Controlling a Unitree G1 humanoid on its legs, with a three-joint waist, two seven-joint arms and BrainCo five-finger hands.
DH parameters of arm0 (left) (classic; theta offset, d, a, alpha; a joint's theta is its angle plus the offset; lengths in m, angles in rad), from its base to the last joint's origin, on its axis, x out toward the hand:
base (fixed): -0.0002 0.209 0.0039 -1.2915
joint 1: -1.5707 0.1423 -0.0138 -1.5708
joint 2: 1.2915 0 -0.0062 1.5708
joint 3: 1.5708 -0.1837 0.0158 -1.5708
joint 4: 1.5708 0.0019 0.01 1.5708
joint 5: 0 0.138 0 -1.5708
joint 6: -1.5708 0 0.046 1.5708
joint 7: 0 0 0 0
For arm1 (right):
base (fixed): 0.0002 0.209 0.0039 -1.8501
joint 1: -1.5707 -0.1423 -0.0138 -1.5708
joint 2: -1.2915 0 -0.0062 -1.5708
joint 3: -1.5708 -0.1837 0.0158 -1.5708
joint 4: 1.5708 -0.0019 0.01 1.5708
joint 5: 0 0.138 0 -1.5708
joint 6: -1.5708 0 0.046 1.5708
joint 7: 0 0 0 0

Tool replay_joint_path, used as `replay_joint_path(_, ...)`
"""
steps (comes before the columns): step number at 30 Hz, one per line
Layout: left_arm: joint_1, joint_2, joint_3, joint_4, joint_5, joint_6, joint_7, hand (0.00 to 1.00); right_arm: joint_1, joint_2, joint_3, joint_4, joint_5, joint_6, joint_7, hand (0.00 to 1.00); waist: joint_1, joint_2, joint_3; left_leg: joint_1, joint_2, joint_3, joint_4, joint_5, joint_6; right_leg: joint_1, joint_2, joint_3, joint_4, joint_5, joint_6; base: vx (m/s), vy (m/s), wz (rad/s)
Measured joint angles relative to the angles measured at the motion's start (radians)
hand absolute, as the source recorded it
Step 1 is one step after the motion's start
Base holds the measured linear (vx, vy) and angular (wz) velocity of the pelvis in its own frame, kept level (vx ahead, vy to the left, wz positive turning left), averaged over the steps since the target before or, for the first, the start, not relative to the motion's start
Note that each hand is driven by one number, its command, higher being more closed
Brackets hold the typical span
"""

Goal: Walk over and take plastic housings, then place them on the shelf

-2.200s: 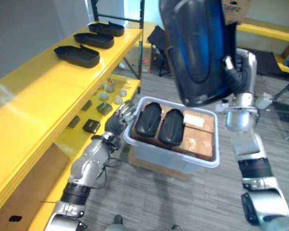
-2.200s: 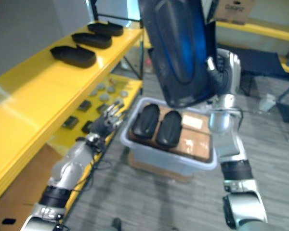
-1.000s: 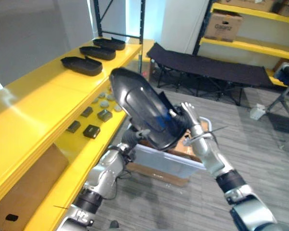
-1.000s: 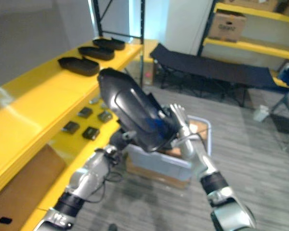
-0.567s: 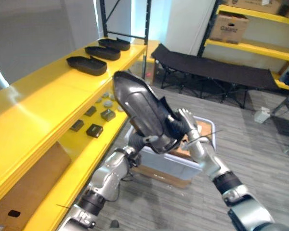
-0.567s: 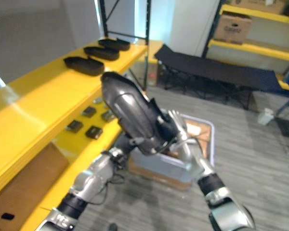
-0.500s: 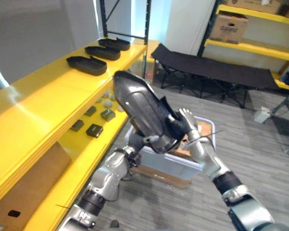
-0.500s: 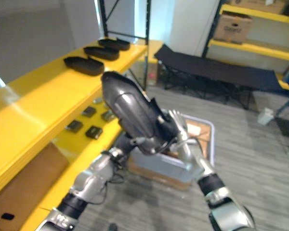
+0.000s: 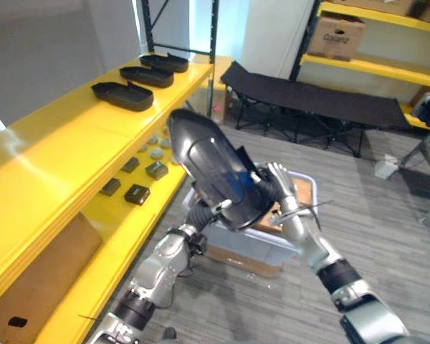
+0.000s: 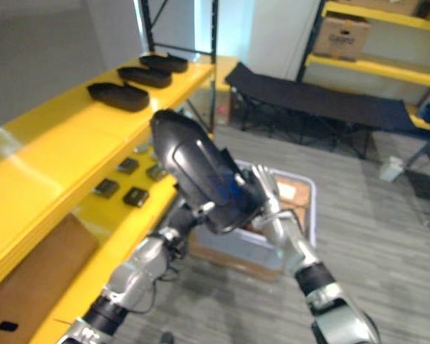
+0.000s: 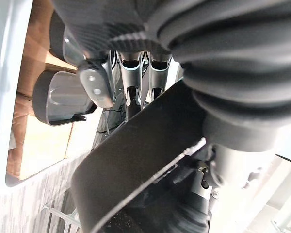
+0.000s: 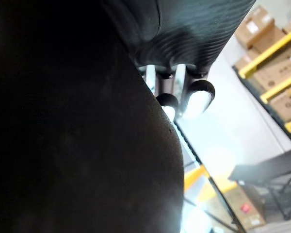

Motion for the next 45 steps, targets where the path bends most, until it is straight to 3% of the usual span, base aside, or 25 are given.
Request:
replay_joint_path(9, 0.007, -0.034, 0.005, -0.002, -0.022, -0.015, -0.003, 1.00, 0.039, -0.026, -0.011, -0.089, -0.024, -0.082, -0.068, 1.00, -0.001, 0.000, 0.000, 0.004, 0.009, 0.005, 0.000, -0.001, -0.001, -0.003, 0.009, 0.010, 0.000, 0.002, -0.003, -0.02, -0.012, -0.03)
replay_joint_path(14, 0.034, -0.034, -0.009, -0.002, -0.050, -0.091, 0.002, 1.00, 0.063, -0.024, -0.009, -0.141, -0.034, -0.102, -0.085, 1.00, -0.002, 0.002, 0.001, 0.000, 0.017, 0.012, 0.001, 0.000, -0.004, -0.015, 0.015, 0.019, 0.004, 0.002, -0.009, -0.02, -0.018, -0.05)
replay_joint_path(17, 0.037, -0.037, -0.017, -0.002, -0.050, -0.163, 0.008, 1.00, 0.061, -0.024, -0.009, -0.185, -0.034, -0.102, -0.085, 1.00, -0.001, 0.014, 0.007, -0.035, 0.020, 0.011, 0.006, 0.004, -0.008, -0.069, 0.012, 0.022, 0.048, -0.003, -0.015, -0.05, -0.005, 0.00)
replay_joint_path(20, -0.018, -0.041, -0.005, -0.005, -0.052, -0.252, 0.056, 1.00, -0.039, -0.024, -0.010, -0.190, -0.043, -0.102, -0.090, 1.00, 0.005, 0.025, 0.107, -0.125, 0.023, 0.005, 0.105, -0.018, -0.007, -0.154, -0.003, 0.032, 0.141, -0.028, -0.025, -0.14, 0.013, 0.01)
replay_joint_path(23, -0.076, -0.041, 0.014, -0.014, -0.061, -0.304, 0.080, 1.00, -0.117, -0.022, -0.011, -0.191, -0.062, -0.102, -0.123, 1.00, 0.020, 0.034, 0.181, -0.170, 0.030, -0.002, 0.136, -0.021, -0.004, -0.193, -0.002, 0.034, 0.170, -0.037, -0.030, -0.13, -0.004, 0.01)
replay_joint_path(25, -0.081, -0.041, 0.021, -0.017, -0.061, -0.318, 0.087, 1.00, -0.127, -0.013, -0.010, -0.191, -0.067, -0.102, -0.131, 1.00, 0.028, 0.031, 0.198, -0.174, 0.031, -0.005, 0.134, -0.019, -0.006, -0.198, -0.001, 0.034, 0.172, -0.038, -0.030, -0.05, -0.011, 0.04)
replay_joint_path(26, -0.096, -0.041, 0.026, -0.018, -0.061, -0.355, 0.122, 1.00, -0.124, 0.002, -0.006, -0.210, -0.057, -0.102, -0.153, 0.00, 0.031, 0.030, 0.198, -0.180, 0.030, -0.008, 0.146, -0.022, -0.005, -0.197, -0.002, 0.034, 0.174, -0.038, -0.029, 0.06, -0.007, 0.04)
replay_joint_path(32, -0.119, -0.044, 0.043, -0.050, -0.043, -0.382, 0.178, 1.00, -0.108, 0.021, -0.006, -0.243, 0.017, -0.114, -0.150, 0.00, 0.018, 0.029, 0.224, -0.187, 0.034, -0.024, 0.202, -0.059, -0.006, -0.171, 0.002, 0.027, 0.176, -0.045, -0.030, 0.03, 0.001, 0.05)
replay_joint_path(34, -0.119, -0.063, 0.055, -0.074, 0.115, -0.390, 0.282, 1.00, -0.079, 0.035, -0.004, -0.243, 0.092, -0.144, -0.135, 0.00, 0.020, 0.028, 0.224, -0.186, 0.033, -0.024, 0.202, -0.061, -0.006, -0.170, 0.001, 0.025, 0.176, -0.047, -0.031, 0.02, 0.005, 0.01)
replay_joint_path(37, -0.119, -0.110, 0.102, -0.138, 0.351, -0.398, 0.425, 1.00, 0.021, 0.065, -0.013, -0.334, 0.287, -0.206, 0.000, 0.00, 0.019, 0.028, 0.224, -0.184, 0.033, -0.025, 0.202, -0.066, -0.007, -0.167, 0.001, 0.021, 0.176, -0.048, -0.033, 0.00, 0.000, 0.00)
replay_joint_path(38, -0.120, -0.119, 0.115, -0.150, 0.389, -0.398, 0.445, 1.00, 0.041, 0.069, -0.014, -0.363, 0.330, -0.216, 0.039, 0.00, 0.018, 0.028, 0.225, -0.181, 0.033, -0.024, 0.201, -0.066, -0.007, -0.164, 0.001, 0.021, 0.175, -0.048, -0.033, 0.00, 0.000, 0.00)
replay_joint_path(40, -0.121, -0.126, 0.152, -0.174, 0.503, -0.402, 0.506, 1.00, 0.099, 0.081, -0.022, -0.444, 0.481, -0.236, 0.196, 0.00, 0.011, 0.023, 0.226, -0.145, 0.033, -0.017, 0.201, -0.078, -0.008, -0.131, 0.001, 0.024, 0.171, -0.056, -0.032, 0.02, 0.006, -0.07)
replay_joint_path(44, -0.116, -0.140, 0.205, -0.175, 0.639, -0.385, 0.575, 1.00, 0.121, 0.093, -0.064, -0.614, 0.687, -0.259, 0.404, 0.00, 0.003, 0.013, 0.223, -0.119, 0.037, 0.007, 0.199, -0.091, -0.003, -0.116, 0.002, 0.041, 0.162, -0.068, -0.034, -0.01, 0.005, -0.13)
replay_joint_path(45, -0.112, -0.145, 0.218, -0.172, 0.658, -0.379, 0.583, 1.00, 0.121, 0.096, -0.082, -0.638, 0.711, -0.268, 0.426, 0.00, -0.001, 0.012, 0.222, -0.118, 0.038, 0.008, 0.199, -0.090, -0.003, -0.113, 0.003, 0.041, 0.156, -0.067, -0.032, 0.00, 0.000, 0.00)
